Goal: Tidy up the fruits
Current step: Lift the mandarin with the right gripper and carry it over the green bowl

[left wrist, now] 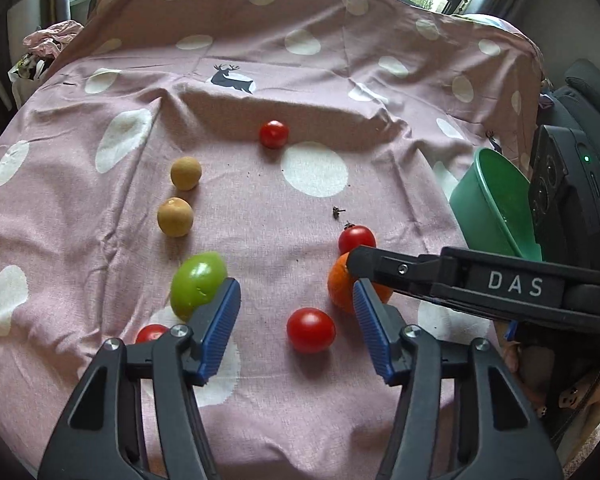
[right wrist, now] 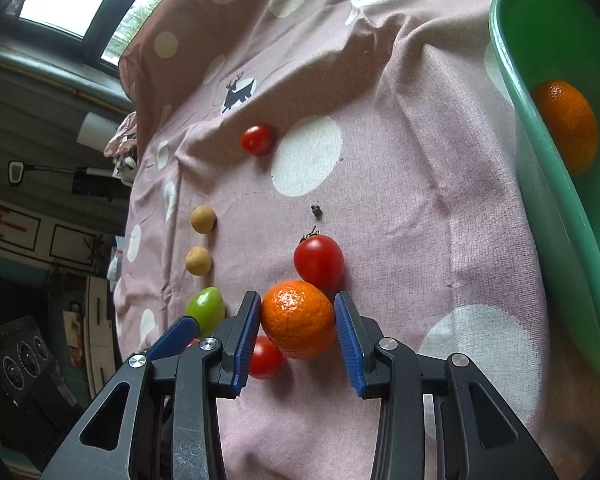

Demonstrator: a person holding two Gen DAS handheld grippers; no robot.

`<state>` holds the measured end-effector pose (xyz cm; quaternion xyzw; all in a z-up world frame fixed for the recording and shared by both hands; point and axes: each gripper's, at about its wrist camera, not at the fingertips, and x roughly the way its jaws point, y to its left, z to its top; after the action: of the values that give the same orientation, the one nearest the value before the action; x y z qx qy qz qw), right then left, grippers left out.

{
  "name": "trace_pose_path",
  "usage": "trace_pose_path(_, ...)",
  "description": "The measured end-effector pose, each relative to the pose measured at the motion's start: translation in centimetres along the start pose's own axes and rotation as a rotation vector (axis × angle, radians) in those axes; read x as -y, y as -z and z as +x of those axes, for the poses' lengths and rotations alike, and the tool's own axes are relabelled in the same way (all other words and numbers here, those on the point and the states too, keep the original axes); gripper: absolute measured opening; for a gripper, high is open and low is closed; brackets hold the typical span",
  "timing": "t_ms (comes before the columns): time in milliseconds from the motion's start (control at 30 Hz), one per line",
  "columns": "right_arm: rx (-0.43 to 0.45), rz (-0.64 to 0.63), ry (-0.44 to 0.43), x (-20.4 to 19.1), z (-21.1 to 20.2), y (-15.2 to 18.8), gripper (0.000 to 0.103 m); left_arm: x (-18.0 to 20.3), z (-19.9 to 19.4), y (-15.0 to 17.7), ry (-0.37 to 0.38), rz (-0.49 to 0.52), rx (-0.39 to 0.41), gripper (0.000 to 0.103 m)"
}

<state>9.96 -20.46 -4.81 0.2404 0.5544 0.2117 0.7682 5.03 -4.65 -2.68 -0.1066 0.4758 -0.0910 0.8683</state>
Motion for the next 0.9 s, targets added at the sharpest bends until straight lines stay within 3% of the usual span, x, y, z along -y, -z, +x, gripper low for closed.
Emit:
trace_pose_path(433, 0.0, 0.014, -0.018, 0.6, -0.3, -0.2, 0.04, 1.7, 1.9, 0.4, 0.064, 0.024, -0.041, 0.051)
trace_pose_path(600, -0.026, 0.017, -0.056, 0.4, 0.2, -0.1, 0.04, 2.4, 2.6, 0.7, 0.075, 0.035, -0.059, 0.04)
trace_pose_path(900, 0.02, -0.014, -0.059, -0.7, -1.1, 0.1, 0.04, 3.2, 1.1, 0.4, 0.059, 0.061, 0.001, 0.04)
